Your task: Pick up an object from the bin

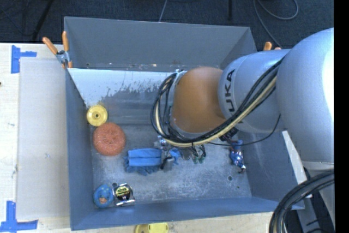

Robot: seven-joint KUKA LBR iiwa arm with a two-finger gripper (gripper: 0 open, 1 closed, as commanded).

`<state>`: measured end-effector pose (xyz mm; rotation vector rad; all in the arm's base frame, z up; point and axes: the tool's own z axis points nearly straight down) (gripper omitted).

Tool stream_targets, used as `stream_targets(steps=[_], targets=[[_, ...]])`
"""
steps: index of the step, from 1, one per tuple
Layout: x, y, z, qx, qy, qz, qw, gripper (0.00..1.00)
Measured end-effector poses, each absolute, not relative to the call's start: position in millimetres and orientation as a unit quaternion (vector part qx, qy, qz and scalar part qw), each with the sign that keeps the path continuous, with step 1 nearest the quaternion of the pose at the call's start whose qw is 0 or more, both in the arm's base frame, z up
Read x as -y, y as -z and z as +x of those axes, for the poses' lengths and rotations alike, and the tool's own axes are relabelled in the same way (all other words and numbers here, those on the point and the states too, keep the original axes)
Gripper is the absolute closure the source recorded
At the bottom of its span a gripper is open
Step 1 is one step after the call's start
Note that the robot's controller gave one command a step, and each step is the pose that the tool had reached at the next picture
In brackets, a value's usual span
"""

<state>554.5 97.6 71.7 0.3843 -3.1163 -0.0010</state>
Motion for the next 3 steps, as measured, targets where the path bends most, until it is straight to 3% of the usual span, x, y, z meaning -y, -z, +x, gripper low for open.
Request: stream_targets(steps=[1,2,3], targets=[[-97.5,-71.7,554.5,0.993,0.0,0.122,0.001,1.0],[-87.2,-124.3,545.2,0.992,0.0,0.124,0.004,1.0],[-110.5,-233.5,530.9,0.995,0.0,0.102,0.0,1.0]])
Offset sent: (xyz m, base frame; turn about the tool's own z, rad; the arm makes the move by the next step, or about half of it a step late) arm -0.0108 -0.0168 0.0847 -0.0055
